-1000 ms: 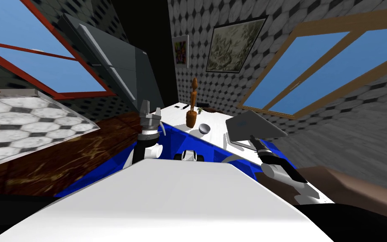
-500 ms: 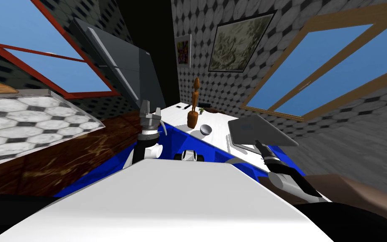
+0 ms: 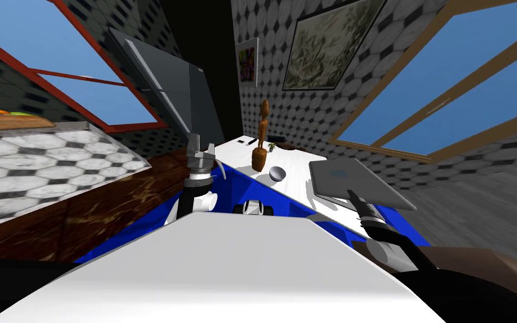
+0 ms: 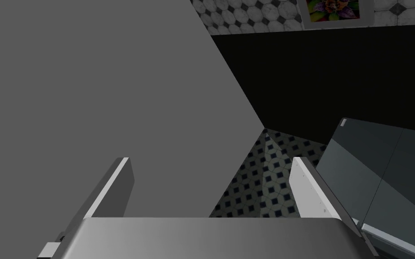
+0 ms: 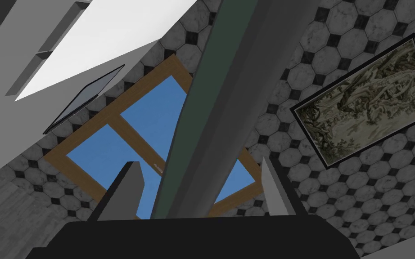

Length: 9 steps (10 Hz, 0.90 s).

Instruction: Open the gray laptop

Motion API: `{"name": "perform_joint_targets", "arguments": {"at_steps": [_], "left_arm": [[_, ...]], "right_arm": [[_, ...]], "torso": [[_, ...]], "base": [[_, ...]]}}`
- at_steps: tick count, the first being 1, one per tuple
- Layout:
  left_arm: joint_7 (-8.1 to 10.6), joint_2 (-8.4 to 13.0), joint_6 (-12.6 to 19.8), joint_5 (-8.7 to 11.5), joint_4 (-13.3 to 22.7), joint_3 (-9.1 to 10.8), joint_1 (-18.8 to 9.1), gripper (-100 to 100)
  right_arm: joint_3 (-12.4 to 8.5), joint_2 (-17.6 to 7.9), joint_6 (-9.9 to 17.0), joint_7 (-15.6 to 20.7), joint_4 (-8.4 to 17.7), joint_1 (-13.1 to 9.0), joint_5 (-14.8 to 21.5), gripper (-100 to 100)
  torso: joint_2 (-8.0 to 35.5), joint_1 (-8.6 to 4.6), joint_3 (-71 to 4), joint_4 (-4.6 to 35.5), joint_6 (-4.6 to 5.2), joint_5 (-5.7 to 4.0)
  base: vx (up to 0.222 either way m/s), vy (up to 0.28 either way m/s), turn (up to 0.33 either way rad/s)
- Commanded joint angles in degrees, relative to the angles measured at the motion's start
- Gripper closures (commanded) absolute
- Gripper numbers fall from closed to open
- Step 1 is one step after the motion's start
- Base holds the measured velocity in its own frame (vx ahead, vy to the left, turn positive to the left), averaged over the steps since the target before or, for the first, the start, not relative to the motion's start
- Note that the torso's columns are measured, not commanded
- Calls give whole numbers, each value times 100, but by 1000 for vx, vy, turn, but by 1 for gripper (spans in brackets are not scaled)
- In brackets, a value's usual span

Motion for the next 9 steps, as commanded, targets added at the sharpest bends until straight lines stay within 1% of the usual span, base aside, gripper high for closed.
{"name": "perform_joint_targets", "arguments": {"at_steps": [1, 2, 3, 4, 5, 6, 7, 8, 9], "left_arm": [[0, 0, 0, 0, 0, 0, 0, 0], [0, 0, 0, 0, 0, 0, 1, 0], [0, 0, 0, 0, 0, 1, 2, 0], [0, 0, 0, 0, 0, 0, 0, 0], [0, 0, 0, 0, 0, 0, 0, 0], [0, 0, 0, 0, 0, 1, 1, 0], [0, 0, 0, 0, 0, 1, 2, 0], [0, 0, 0, 0, 0, 0, 0, 0], [0, 0, 0, 0, 0, 0, 0, 0]], "right_arm": [[-165, 12, 129, -373, 145, -126, 452, -100], [-165, 12, 129, -373, 145, -126, 535, -100], [-436, 33, 262, -644, 425, -400, 750, -100], [-436, 33, 262, -782, 496, -424, 905, -100], [-436, 33, 262, -898, 496, -424, 1079, -100], [-436, 33, 262, -898, 496, -424, 1242, -100], [-706, 54, 396, -1166, 787, -712, 1424, -100], [-706, 54, 396, -1282, 847, -723, 1593, -100], [-706, 54, 396, -1422, 847, -723, 1768, -100]], "torso": [[13, 3, 10, 7, 17, 6], [-7, -7, -2, 2, 24, 3], [-22, -9, -15, -1, 22, 8], [-13, 5, -12, 3, 3, 18], [-3, 1, -4, 5, 18, 14], [-10, -7, -6, 3, 26, 8], [-20, -7, -14, 0, 25, 10], [-3, 5, -6, 6, 11, 19], [3, 7, 0, 8, 20, 17]], "base": [[-52, 17, 6], [-12, 9, -36], [-73, 37, 175], [-105, 19, 147], [-60, 1, 3], [-11, 2, -30], [-79, 29, 156], [-101, 27, 152], [-49, 16, 9]]}}
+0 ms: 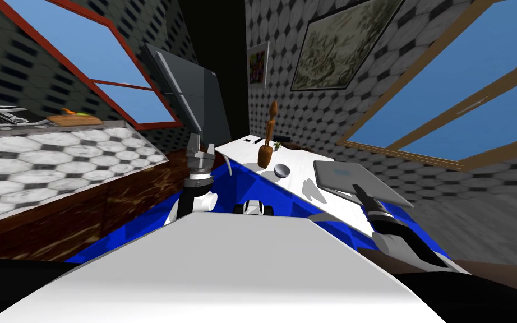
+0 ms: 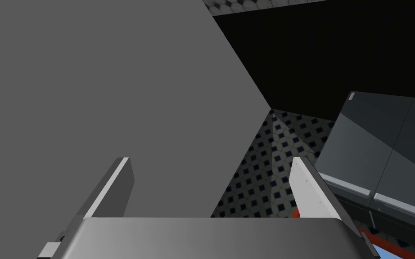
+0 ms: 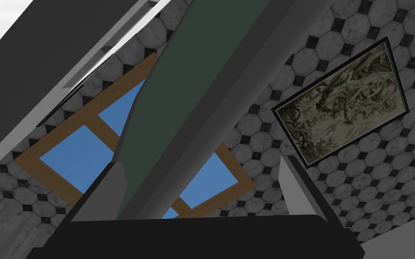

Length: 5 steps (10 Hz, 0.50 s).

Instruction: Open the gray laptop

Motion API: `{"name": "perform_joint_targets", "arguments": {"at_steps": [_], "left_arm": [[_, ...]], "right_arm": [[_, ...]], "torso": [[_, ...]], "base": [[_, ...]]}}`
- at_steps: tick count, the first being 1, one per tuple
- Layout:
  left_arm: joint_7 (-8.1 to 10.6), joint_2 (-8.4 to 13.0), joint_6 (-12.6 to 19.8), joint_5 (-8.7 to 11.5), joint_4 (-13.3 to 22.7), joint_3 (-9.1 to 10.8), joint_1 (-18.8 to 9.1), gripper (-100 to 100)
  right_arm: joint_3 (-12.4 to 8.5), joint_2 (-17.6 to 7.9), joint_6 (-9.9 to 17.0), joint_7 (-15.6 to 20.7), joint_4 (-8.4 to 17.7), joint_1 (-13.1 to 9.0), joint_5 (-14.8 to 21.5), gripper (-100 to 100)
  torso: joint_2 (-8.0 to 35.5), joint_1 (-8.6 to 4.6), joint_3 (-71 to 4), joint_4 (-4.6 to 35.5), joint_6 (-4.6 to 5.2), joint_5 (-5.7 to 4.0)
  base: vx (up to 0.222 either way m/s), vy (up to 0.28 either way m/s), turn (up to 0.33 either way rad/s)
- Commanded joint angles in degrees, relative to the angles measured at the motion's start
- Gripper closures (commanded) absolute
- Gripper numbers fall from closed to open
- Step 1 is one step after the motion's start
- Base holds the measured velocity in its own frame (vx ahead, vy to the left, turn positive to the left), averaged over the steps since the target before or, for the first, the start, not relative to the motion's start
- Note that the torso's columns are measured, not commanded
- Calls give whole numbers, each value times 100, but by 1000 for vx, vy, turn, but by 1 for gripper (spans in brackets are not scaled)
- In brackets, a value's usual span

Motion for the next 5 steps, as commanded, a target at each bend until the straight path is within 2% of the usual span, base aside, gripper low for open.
{"name": "perform_joint_targets", "arguments": {"at_steps": [1, 2, 3, 5], "left_arm": [[0, 0, 0, 0, 0, 0, 1, 0], [0, 0, 0, 0, 0, 0, 1, 0], [0, 0, 0, 0, 0, 0, 0, 0], [0, 0, 0, 0, 0, 0, 1, 0]], "right_arm": [[-46, 2, 16, -248, 63, -54, 459, -100], [-316, 23, 150, -508, 340, -343, 631, -100], [-316, 23, 150, -661, 414, -352, 799, -100], [-316, 23, 150, -773, 414, -352, 1149, -100]], "torso": [[-13, -8, -6, -5, 5, -7], [-27, -19, -15, -11, 0, -14], [-15, -14, -9, -8, -9, -13], [-16, -23, -7, -7, 3, -16]], "base": [[-11, 8, -30], [-72, 36, 190], [-99, 47, 128], [-33, 9, -15]]}}
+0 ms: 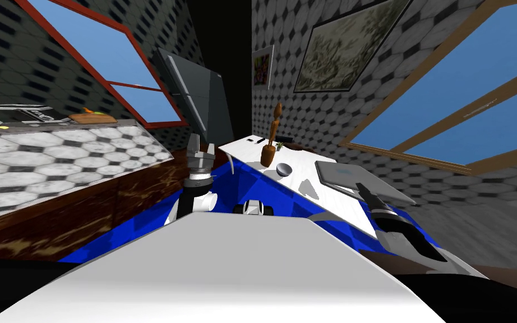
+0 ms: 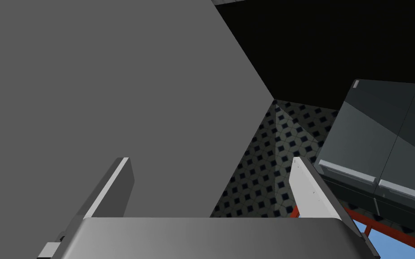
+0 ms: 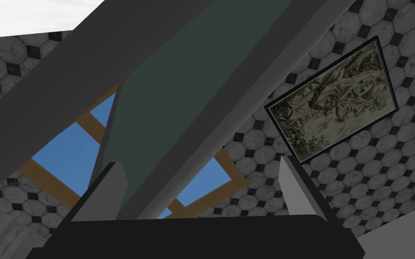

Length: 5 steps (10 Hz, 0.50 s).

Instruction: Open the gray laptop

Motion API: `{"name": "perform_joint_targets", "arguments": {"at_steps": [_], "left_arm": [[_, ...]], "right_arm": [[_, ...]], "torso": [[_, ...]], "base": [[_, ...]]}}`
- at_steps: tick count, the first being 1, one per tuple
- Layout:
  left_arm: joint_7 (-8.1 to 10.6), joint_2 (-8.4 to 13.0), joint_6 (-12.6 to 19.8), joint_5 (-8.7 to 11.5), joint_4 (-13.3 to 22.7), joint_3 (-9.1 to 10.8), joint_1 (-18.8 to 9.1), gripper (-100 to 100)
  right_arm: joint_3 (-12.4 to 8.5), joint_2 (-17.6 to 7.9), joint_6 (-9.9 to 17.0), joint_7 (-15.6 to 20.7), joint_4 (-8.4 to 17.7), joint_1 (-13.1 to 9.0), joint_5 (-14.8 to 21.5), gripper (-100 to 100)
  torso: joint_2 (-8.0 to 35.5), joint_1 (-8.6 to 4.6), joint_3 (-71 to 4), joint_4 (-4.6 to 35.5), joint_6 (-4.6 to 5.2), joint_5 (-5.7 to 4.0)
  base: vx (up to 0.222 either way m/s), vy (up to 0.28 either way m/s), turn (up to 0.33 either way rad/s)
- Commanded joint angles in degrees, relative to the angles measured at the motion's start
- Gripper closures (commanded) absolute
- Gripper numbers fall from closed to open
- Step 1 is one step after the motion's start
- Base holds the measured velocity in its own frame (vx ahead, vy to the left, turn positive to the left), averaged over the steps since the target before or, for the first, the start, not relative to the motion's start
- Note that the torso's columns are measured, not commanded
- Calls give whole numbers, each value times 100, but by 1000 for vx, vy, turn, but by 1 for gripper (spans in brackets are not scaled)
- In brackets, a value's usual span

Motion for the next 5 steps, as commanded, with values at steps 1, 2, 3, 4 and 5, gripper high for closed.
{"name": "perform_joint_targets", "arguments": {"at_steps": [1, 2, 3, 4, 5], "left_arm": [[0, 0, 0, 0, 0, 0, 0, 0], [0, 0, 0, 0, 0, -1, -1, 0], [0, 0, 0, 0, 0, 0, -1, 0], [0, 0, 0, 0, 0, 0, 0, 0], [0, 0, 0, 0, 0, 0, 0, 0]], "right_arm": [[-289, 35, 153, -351, 308, -302, 463, -100], [-292, 35, 153, -511, 344, -302, 639, -100], [-292, 35, 153, -601, 344, -302, 814, -100], [-292, 35, 153, -601, 344, -302, 988, -100], [-562, 56, 286, -876, 638, -594, 1160, -100]], "torso": [[-13, -7, -9, -4, -4, -3], [4, 7, -1, -1, -11, 0], [12, 14, 6, 4, -4, 7], [1, 9, 0, 1, 2, 6], [-12, 2, -9, -4, -3, 1]], "base": [[-82, 31, 194], [-102, 35, 139], [-52, 15, -14], [-11, 2, -30], [-81, 39, 199]]}}
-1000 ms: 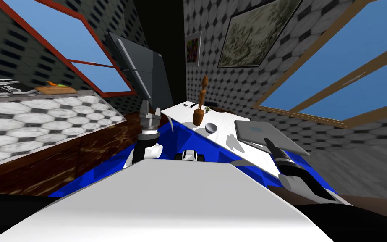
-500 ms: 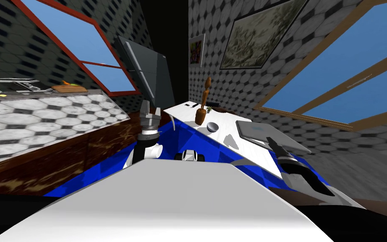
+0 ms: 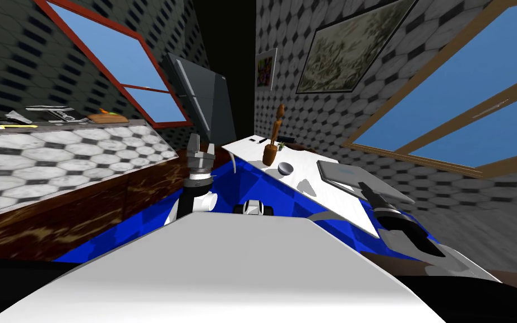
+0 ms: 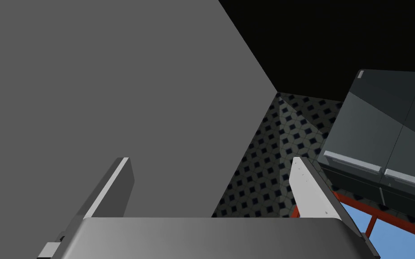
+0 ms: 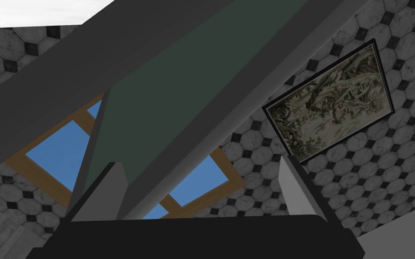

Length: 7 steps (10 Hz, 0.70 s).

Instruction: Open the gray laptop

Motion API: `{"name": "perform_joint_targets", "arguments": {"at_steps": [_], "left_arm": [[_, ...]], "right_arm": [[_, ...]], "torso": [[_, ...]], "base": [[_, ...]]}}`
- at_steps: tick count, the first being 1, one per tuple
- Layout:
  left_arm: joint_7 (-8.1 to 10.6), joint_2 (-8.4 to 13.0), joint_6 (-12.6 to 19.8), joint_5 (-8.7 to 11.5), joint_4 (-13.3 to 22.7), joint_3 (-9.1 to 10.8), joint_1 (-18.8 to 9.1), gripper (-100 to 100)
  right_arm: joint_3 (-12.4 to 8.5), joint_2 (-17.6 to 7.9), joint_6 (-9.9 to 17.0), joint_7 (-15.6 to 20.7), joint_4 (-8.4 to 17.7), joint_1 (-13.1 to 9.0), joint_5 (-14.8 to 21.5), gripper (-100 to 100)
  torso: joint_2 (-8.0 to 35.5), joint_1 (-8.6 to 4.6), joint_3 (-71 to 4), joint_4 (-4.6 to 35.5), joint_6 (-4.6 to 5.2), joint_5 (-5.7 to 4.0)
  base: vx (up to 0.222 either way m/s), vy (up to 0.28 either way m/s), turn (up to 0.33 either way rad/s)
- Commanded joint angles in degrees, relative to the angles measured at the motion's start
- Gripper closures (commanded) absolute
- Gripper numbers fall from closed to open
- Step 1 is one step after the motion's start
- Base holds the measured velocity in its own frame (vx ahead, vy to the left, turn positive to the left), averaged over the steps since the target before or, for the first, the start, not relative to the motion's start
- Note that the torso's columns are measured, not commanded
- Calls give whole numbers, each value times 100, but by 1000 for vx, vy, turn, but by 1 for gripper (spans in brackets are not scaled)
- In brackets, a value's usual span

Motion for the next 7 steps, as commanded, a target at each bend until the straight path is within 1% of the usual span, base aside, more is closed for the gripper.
{"name": "perform_joint_targets", "arguments": {"at_steps": [1, 2, 3, 4, 5, 6, 7], "left_arm": [[0, 0, 0, 0, 0, -1, -2, 0], [0, 0, 0, 0, 0, 0, -1, 0], [0, 0, 0, 0, 0, 0, 0, 0], [0, 0, 0, 0, 0, 0, 0, 0], [0, 0, 0, 0, 0, -1, -1, 0], [0, 0, 0, 0, 0, 0, -1, 0], [0, 0, 0, 0, 0, 0, 0, 0]], "right_arm": [[-280, 32, 131, -403, 344, -293, 462, -100], [-280, 32, 131, -536, 344, -293, 637, -100], [-280, 32, 131, -536, 344, -293, 813, -100], [-550, 53, 265, -792, 617, -579, 986, -100], [-550, 53, 265, -923, 694, -592, 1165, -100], [-550, 53, 265, -1061, 694, -592, 1342, -100], [-550, 53, 265, -1061, 694, -592, 1516, -100]], "torso": [[14, 12, 6, 4, -15, 4], [19, 12, 11, 6, -1, 6], [10, 1, 7, 3, 4, 0], [1, -5, 1, 0, 0, -3], [17, 5, 9, 5, -12, 2], [24, 15, 14, 9, 1, 9], [15, 10, 9, 6, 7, 7]], "base": [[-89, 38, 129], [-41, 15, -12], [-12, 5, -20], [-81, 29, 215], [-96, 46, 134], [-46, 29, -15], [-10, 8, -28]]}}
